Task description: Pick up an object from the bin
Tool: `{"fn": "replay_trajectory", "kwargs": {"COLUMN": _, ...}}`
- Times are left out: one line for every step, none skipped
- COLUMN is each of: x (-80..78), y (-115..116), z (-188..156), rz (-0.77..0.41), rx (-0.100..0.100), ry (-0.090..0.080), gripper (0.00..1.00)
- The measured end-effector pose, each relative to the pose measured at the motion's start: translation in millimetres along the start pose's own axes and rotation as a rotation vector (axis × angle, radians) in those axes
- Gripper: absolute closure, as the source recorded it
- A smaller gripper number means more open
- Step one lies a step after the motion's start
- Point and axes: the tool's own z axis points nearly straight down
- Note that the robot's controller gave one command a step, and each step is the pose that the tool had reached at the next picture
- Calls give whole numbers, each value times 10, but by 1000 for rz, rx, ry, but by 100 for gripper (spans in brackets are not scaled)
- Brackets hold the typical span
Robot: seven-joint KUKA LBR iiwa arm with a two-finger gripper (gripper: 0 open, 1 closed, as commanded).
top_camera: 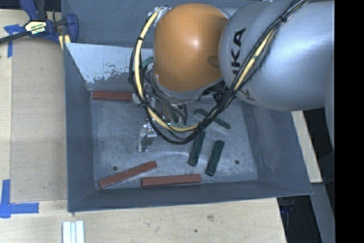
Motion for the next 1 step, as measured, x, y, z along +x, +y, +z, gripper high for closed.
{"fn": "replay_trajectory", "kwargs": {"x": -17, "y": -6, "z": -36, "rz": 2, "rx": -2, "ry": -7, "gripper": 0}}
